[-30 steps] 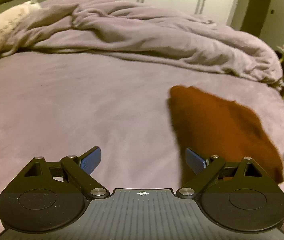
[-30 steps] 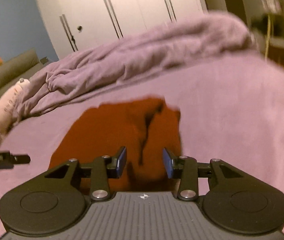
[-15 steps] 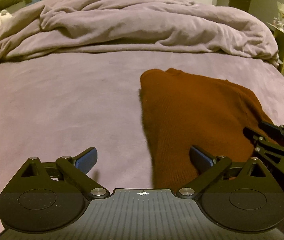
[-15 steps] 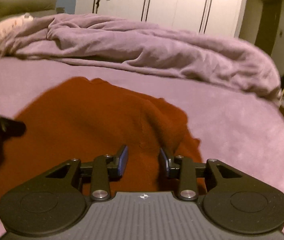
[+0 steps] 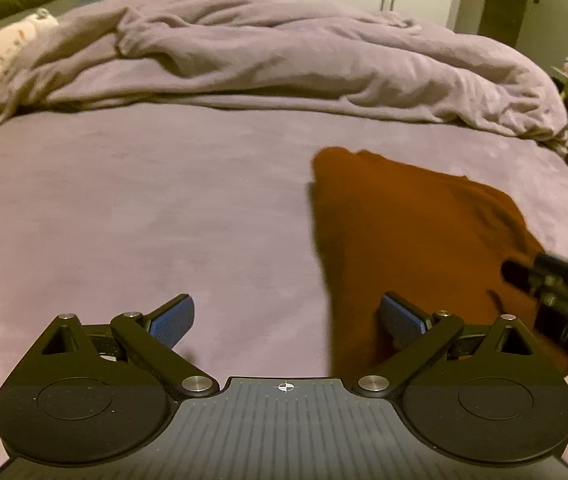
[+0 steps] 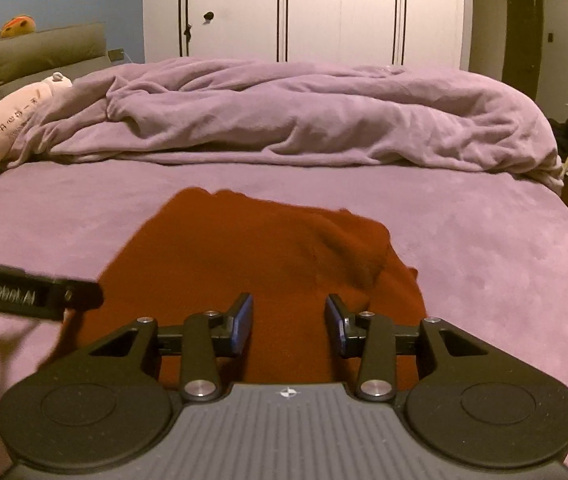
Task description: Fold small clothes
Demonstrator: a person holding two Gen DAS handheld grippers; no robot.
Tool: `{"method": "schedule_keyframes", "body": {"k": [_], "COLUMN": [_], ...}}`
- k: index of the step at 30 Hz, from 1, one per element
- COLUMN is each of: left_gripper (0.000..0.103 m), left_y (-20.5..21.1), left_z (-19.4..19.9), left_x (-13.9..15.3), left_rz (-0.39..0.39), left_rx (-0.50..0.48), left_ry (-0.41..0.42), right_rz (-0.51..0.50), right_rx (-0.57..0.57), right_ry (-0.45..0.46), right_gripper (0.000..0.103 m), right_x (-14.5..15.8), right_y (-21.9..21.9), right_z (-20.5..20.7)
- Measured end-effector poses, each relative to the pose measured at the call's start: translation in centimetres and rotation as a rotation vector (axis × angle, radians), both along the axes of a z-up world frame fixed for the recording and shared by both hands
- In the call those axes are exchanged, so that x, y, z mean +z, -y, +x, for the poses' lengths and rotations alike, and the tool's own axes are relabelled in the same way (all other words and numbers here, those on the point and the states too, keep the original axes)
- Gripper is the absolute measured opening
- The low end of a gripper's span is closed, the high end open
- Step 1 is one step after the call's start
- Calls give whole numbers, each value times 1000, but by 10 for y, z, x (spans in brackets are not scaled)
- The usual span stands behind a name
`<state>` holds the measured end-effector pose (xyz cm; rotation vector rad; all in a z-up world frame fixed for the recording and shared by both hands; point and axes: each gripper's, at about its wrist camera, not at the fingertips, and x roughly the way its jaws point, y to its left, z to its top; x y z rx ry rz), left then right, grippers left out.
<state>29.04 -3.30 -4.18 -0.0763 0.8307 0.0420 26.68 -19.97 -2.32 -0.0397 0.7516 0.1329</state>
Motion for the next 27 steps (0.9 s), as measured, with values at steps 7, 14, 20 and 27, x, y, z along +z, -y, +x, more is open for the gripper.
{"method": "schedule_keyframes", "body": {"k": [7, 14, 20, 27], "left_gripper": [102, 102, 102, 102], "left_y": [-29, -38, -41, -47], "left_z": [-2, -1, 4, 12], "left_x": [-10, -17, -20, -17], "left_rz": [63, 56, -103, -312], "left_rx": [63, 64, 50, -18], "left_ry": [-72, -85, -100, -77], "right_rz": [56, 40, 56, 62], "right_rx": [54, 49, 57, -62], "right_ry": [-39, -81, -85, -67], "right_gripper": [35, 34, 34, 47], "right_x": [-6, -26, -45, -18], "right_y": [-35, -58, -50, 5], "right_z": [19, 31, 38, 29]}}
